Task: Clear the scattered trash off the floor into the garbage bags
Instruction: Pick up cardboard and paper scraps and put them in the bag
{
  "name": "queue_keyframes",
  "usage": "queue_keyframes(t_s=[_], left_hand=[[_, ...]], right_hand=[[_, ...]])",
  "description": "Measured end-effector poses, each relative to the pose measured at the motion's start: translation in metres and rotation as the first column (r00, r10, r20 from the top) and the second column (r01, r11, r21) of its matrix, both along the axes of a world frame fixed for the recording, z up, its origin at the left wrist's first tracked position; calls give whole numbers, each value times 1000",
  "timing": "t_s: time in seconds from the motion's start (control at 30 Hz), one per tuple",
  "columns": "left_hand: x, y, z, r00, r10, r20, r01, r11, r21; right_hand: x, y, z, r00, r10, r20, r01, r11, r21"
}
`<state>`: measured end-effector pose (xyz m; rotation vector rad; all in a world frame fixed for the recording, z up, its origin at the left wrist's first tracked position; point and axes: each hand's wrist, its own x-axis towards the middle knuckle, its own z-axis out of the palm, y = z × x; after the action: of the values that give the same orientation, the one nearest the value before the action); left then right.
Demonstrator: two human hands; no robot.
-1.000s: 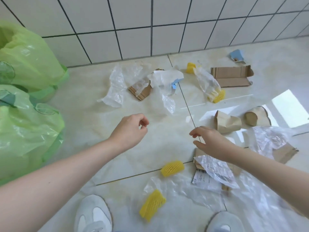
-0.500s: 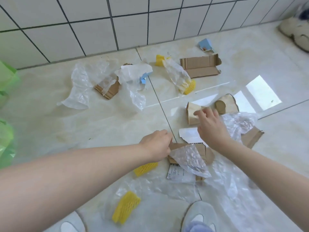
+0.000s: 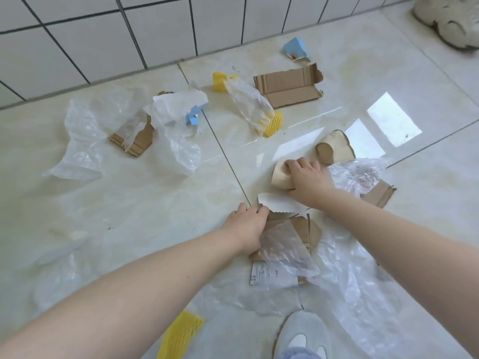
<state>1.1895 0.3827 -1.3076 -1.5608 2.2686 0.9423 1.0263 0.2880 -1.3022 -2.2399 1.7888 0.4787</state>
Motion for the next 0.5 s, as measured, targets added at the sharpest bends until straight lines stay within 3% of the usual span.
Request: queue_keyframes(t_s=[0.17, 0.33, 0.5], left_hand=[[13, -12, 5, 985, 88, -146, -56, 975, 214], [43, -19, 17, 911, 242, -334, -151, 949, 276], [80, -16, 37, 796, 417, -439, -281, 897, 342]], right_hand=[[-6, 2, 7, 965, -119, 234, 114, 993, 38], [-2, 2, 29, 796, -362, 486, 349, 929, 120], [8, 5, 44, 690, -428, 584, 370, 902, 223]])
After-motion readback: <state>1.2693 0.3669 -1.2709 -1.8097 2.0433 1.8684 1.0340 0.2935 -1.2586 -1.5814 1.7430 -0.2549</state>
